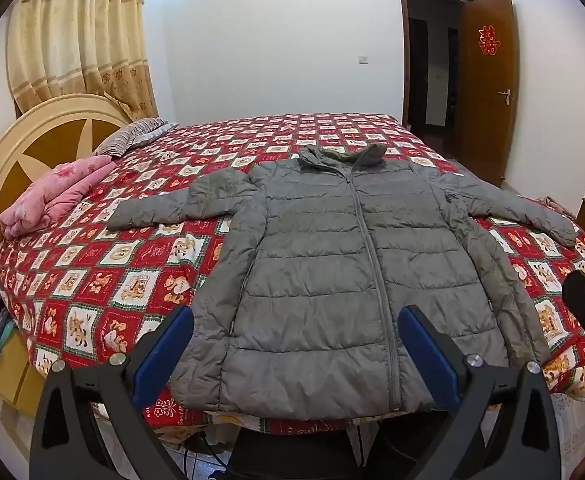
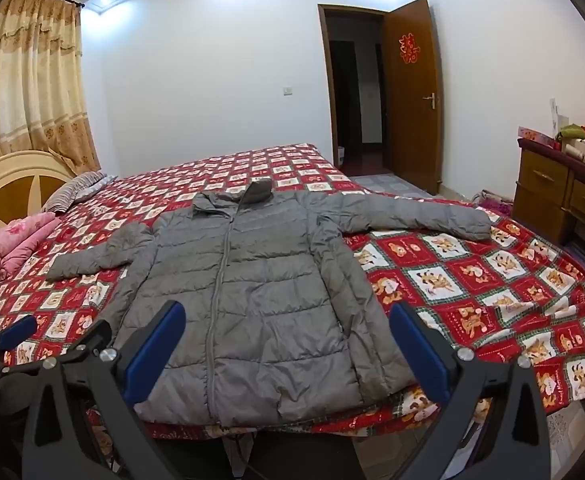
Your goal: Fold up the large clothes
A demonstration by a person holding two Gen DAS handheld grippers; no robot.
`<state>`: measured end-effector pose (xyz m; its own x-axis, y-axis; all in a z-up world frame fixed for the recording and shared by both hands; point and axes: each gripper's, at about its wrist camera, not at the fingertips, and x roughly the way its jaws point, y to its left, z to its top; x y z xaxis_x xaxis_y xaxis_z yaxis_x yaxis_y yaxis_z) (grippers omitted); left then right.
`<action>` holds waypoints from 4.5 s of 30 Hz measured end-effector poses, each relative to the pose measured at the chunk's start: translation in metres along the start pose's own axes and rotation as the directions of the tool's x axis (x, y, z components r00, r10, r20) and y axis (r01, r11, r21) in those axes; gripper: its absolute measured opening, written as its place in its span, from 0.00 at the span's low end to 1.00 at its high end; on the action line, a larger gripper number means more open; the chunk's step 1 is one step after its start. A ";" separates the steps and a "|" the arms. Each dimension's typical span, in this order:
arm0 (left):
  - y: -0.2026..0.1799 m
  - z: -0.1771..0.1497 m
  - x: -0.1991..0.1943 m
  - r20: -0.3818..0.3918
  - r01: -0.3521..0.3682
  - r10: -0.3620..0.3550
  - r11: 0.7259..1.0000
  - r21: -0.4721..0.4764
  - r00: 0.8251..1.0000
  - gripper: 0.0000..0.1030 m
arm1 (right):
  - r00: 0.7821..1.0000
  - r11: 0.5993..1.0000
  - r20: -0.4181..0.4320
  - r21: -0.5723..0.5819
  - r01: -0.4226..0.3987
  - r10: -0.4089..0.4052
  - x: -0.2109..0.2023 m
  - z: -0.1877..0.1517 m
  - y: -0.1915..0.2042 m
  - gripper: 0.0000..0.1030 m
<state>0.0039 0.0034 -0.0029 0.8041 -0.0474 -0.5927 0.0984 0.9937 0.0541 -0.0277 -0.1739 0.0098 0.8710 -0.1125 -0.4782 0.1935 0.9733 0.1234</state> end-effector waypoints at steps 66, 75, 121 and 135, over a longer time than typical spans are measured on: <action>-0.008 -0.006 0.010 -0.034 0.093 -0.092 0.995 0.025 0.995 0.99 | 0.999 1.000 -0.046 -0.005 0.025 -0.025 0.021 -0.002 -0.002 1.00; 0.019 0.011 0.068 -0.067 0.133 -0.131 0.991 0.019 0.989 0.99 | 0.990 0.989 -0.120 0.114 0.091 -0.077 0.071 0.016 -0.079 1.00; 0.160 0.089 0.379 -0.261 -0.186 0.128 0.959 -0.212 0.957 0.99 | 0.837 0.843 -0.210 0.085 0.531 -0.506 0.291 0.162 -0.229 0.13; 0.166 0.086 0.377 -0.237 -0.152 0.092 0.957 -0.245 0.967 0.99 | 0.976 0.954 -0.200 -0.301 0.017 -0.081 0.336 0.131 0.085 0.12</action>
<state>0.3739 0.1420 -0.1484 0.6475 0.0703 -0.7588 -0.1718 0.9836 -0.0555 0.3406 -0.1549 -0.0261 0.7446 -0.1486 -0.6507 0.0639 0.9863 -0.1522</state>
